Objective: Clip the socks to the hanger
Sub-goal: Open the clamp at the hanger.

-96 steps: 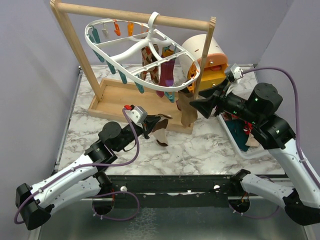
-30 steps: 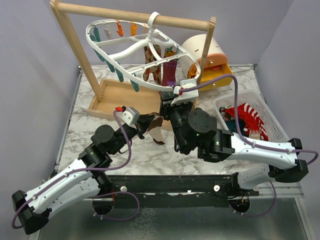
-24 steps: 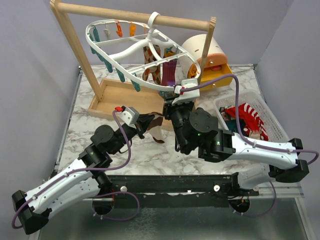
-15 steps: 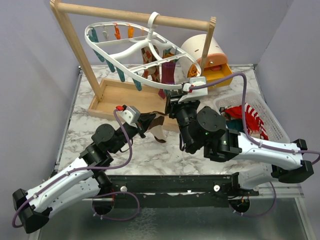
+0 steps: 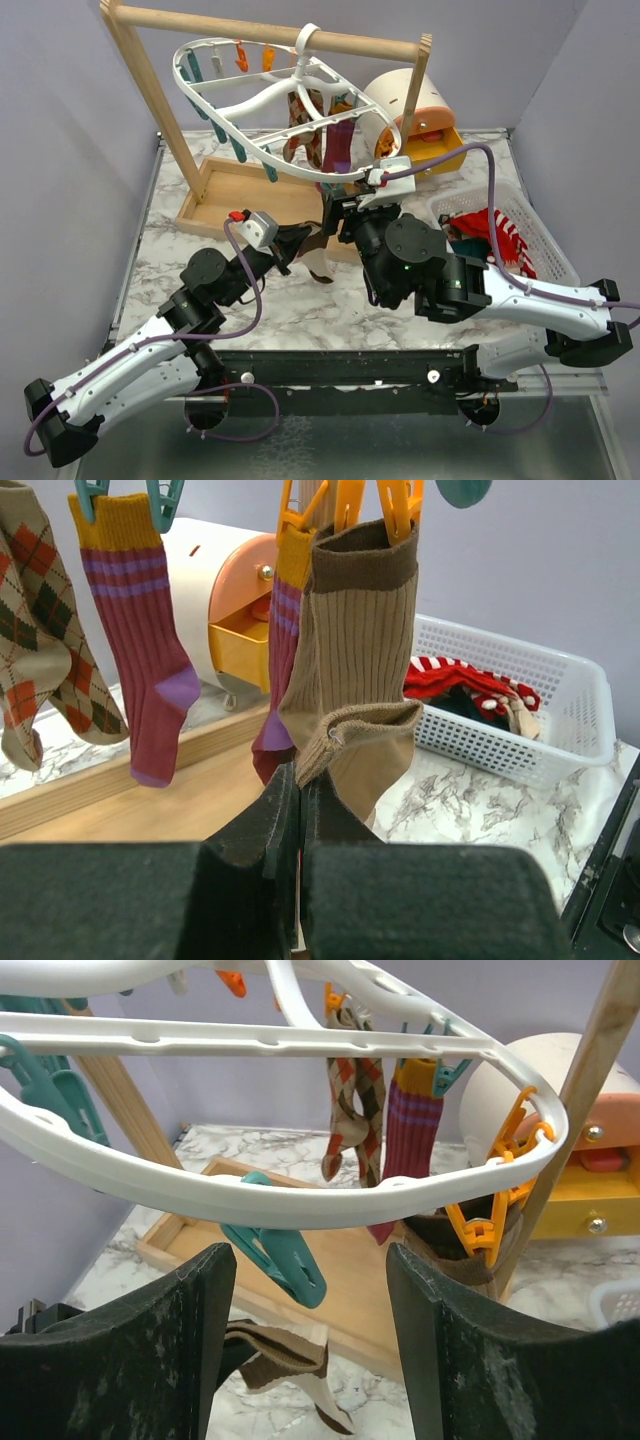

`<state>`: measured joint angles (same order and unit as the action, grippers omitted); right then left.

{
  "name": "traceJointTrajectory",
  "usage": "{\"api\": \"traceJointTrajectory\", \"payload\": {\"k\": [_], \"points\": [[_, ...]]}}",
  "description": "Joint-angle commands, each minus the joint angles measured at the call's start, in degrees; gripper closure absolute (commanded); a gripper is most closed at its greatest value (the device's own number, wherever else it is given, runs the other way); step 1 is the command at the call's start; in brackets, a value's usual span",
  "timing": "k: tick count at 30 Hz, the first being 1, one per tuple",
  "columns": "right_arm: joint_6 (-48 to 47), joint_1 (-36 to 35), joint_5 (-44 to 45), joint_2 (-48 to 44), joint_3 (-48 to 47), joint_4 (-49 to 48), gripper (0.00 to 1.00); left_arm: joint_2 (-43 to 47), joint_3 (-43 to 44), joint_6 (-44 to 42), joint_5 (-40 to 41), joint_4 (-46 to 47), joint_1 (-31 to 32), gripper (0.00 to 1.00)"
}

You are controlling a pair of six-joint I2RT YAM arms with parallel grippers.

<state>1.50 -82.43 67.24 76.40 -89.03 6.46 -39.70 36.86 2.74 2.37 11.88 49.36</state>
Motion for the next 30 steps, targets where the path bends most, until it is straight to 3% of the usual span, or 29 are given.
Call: {"api": "traceJointTrajectory", "payload": {"k": [1,14,24,30], "points": [[3.8,0.1,-3.0,-1.5,-2.8,3.3,0.32,1.2,0.2,0.0,-1.0,1.1,0.3,1.0],[5.9,0.1,-4.5,1.9,-8.0,8.2,0.3,1.2,-0.2,0.6,-1.2,1.3,0.3,1.0],[3.0,0.1,1.2,7.5,-12.6,7.9,0.3,2.4,-0.4,0.2,-0.9,0.4,0.3,1.0],[3.2,0.1,2.6,6.3,-9.8,5.7,0.3,3.4,-1.1,0.2,-0.9,0.0,0.3,1.0]]}}
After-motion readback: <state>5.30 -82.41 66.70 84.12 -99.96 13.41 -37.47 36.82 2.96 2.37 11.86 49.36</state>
